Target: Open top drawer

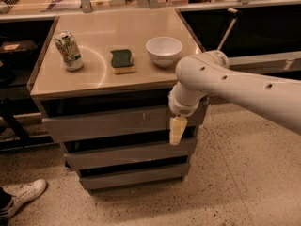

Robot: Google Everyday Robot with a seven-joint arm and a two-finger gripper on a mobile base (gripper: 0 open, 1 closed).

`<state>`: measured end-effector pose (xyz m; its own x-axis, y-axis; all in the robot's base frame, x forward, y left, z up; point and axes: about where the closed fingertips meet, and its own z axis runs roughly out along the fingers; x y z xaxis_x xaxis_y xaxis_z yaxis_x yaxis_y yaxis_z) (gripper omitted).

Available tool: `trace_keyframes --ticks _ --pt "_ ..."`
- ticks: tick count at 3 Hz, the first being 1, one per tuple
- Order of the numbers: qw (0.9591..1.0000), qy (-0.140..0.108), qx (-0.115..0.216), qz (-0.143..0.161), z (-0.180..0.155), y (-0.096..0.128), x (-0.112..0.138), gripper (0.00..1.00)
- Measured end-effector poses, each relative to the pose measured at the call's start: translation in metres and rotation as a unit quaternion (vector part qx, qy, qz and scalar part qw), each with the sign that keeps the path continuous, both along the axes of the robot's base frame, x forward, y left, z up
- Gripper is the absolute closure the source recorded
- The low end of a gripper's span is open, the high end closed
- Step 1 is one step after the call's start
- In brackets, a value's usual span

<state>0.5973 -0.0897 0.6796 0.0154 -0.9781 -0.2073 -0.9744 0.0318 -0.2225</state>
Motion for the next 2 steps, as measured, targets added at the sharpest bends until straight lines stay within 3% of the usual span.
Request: trace_keyframes --ticks 1,2 --pt "0.9999 0.003 -0.009 0.005 -0.011 -0.002 0.012 0.0" --pt "0.9995 0.021 -0.021 0.009 -0.03 -0.007 0.014 0.0"
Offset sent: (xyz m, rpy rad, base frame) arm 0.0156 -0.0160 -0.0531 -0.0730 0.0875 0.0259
